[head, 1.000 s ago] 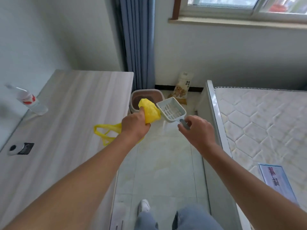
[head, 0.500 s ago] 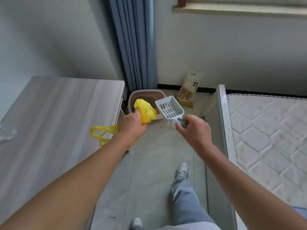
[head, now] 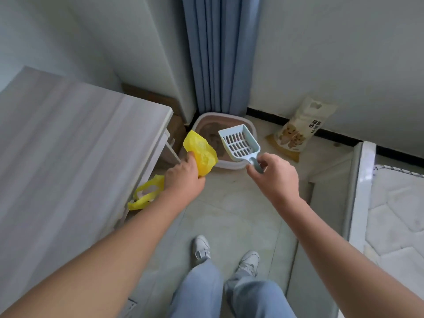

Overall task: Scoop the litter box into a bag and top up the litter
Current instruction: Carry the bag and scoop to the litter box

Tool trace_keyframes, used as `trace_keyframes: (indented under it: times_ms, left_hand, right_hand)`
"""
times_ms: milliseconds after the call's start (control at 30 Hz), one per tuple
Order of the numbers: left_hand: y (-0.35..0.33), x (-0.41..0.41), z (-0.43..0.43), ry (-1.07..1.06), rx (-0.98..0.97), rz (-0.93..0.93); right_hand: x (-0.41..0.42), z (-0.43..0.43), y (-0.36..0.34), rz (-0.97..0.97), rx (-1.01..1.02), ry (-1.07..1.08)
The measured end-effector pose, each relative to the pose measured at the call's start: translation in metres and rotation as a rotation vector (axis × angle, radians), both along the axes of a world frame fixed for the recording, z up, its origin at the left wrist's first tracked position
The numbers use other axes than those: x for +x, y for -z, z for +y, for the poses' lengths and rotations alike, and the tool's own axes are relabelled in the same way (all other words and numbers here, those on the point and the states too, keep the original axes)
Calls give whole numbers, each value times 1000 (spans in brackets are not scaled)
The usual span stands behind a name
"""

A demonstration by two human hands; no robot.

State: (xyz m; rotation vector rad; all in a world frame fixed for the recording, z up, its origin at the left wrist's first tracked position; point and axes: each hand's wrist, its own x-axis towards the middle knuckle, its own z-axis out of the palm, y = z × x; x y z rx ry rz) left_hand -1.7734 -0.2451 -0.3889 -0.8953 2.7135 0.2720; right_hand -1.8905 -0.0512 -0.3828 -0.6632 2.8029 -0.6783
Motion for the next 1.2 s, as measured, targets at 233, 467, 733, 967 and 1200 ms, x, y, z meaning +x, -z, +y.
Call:
trace_keyframes:
  times_ms: [233,467,733,967,1200]
  left_hand:
    - [161,-36,-40,-116,33,60]
    - [322,-74,-70,-177,50,125]
    - [448,-122,-84,-99,10,193]
    - [495,-155,-83,-30,66,257]
    - [502,-156,-72,72,122,177]
  right_hand:
    - [-43,-34,173,0,-29,39]
    - [-81,-62,335,3,-67,80]
    - [-124,-58,453,57,-92,109]
    - [-155,-78,460,135,-186,121]
    - [-144,-71,467,147,-137,104]
